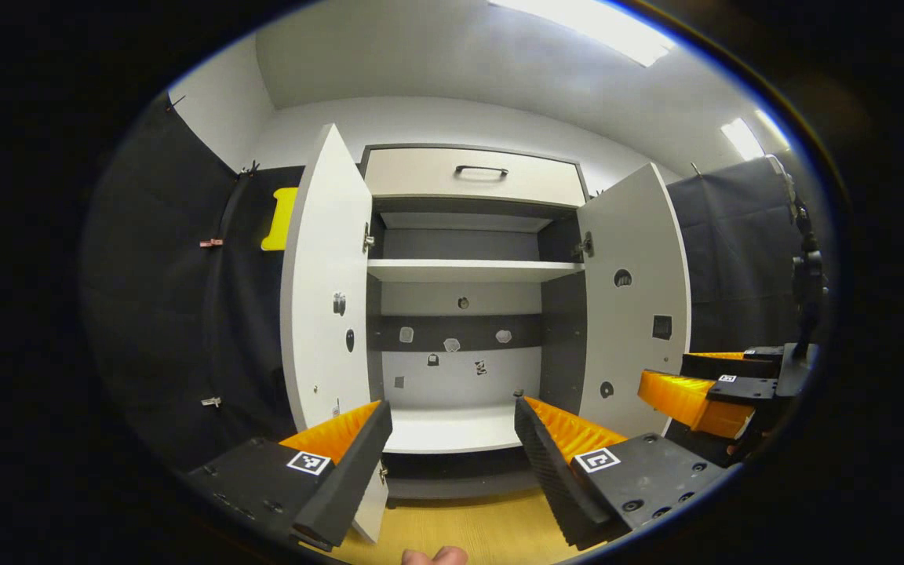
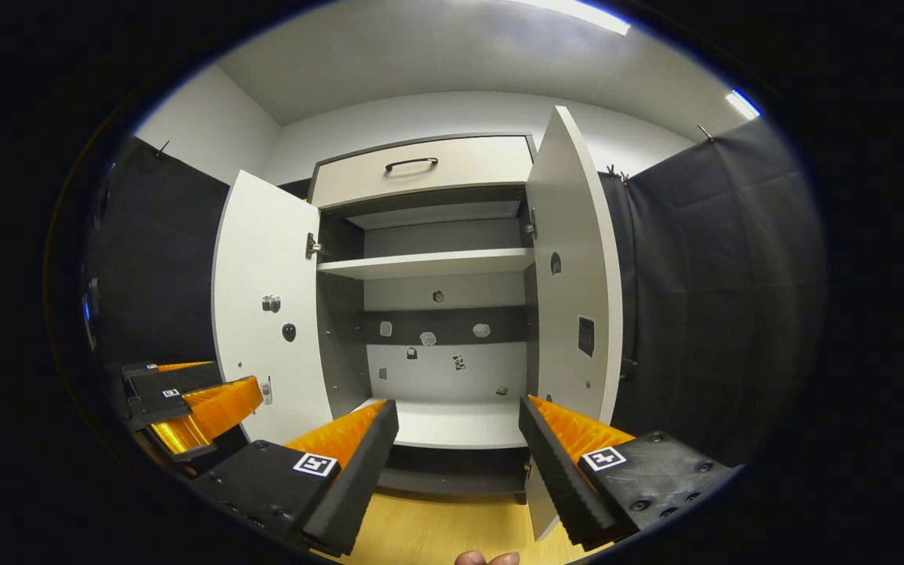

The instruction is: Open the right door of the double-door shoe cabinet with the right hand, and open the left door with the left hand.

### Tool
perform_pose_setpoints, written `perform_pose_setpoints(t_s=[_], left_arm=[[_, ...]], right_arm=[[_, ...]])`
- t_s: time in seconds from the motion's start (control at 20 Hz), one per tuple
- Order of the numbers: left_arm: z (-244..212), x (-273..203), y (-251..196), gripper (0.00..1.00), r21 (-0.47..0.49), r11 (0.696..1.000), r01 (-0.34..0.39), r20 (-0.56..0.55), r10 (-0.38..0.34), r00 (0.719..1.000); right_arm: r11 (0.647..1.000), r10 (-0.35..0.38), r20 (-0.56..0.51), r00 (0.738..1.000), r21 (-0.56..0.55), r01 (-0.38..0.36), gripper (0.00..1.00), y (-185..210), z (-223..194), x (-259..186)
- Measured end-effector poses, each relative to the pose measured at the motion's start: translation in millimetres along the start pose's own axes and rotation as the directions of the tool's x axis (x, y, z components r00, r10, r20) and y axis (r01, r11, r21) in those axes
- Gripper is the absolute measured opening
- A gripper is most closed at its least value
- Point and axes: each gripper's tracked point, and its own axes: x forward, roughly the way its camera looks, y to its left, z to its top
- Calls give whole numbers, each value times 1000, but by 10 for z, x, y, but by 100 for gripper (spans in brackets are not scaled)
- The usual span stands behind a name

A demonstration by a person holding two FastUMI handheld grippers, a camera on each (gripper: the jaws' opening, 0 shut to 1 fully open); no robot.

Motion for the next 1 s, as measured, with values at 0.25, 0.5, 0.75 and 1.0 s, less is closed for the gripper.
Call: perform_pose_setpoints(t_s=[0.25,0.5,0.75,1.0], left_arm=[[3,26,-12,97,11,1000,10,5,-10,1000],[-2,30,-17,97,12,1000,11,1,-11,1000],[-5,28,-16,97,7,1000,8,-3,-8,1000],[-20,24,-25,97,-4,1000,5,-10,-5,1000]], right_arm=[[1000,-9,8,1000,-12,9,97,-47,19,-11],[1000,-11,12,1000,-20,11,97,-64,39,-25],[1000,-5,13,1000,-14,5,97,-48,47,-20],[1000,-7,13,1000,-6,7,97,-79,50,-19]])
